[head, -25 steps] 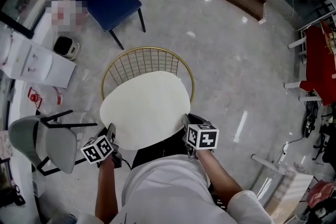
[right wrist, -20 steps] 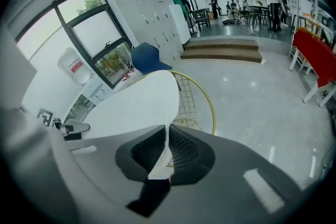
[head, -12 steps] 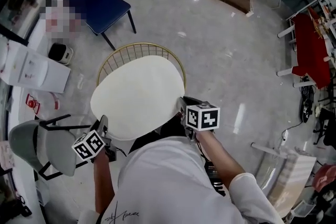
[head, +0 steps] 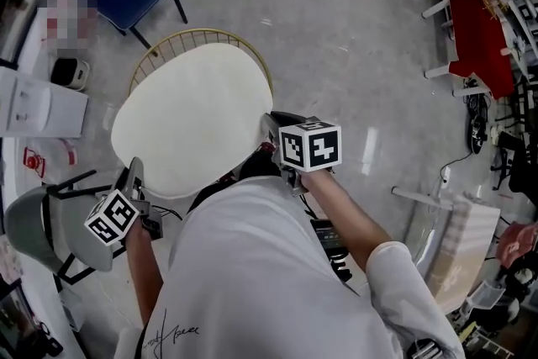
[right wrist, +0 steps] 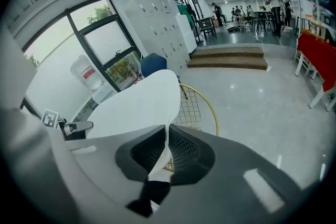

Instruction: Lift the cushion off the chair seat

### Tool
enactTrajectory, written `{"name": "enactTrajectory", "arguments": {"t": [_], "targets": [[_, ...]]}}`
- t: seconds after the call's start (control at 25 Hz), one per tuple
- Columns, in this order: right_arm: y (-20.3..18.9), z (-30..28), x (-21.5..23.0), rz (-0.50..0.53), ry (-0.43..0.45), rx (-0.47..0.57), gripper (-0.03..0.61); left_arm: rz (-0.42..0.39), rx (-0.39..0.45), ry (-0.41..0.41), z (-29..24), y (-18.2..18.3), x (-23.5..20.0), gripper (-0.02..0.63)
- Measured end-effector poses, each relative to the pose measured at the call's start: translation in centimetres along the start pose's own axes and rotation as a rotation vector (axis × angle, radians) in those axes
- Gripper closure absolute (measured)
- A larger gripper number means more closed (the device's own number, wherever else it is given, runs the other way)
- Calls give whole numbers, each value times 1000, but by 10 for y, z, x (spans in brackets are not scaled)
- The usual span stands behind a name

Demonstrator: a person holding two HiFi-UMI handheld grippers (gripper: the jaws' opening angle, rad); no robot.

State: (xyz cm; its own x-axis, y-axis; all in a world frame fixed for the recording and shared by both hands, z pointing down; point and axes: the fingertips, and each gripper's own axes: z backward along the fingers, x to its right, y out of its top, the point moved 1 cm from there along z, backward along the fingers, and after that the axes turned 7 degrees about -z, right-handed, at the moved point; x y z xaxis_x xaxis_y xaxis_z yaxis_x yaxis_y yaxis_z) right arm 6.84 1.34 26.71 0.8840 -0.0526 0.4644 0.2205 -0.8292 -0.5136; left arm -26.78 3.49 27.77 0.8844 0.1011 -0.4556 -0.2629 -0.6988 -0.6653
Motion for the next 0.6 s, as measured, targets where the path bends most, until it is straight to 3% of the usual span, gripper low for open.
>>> {"name": "enactTrajectory", "arguments": {"t": [0.6], "targets": [[-19, 20, 1, -9, 16, 19, 554, -2, 21, -40, 18, -12, 12, 545]]}}
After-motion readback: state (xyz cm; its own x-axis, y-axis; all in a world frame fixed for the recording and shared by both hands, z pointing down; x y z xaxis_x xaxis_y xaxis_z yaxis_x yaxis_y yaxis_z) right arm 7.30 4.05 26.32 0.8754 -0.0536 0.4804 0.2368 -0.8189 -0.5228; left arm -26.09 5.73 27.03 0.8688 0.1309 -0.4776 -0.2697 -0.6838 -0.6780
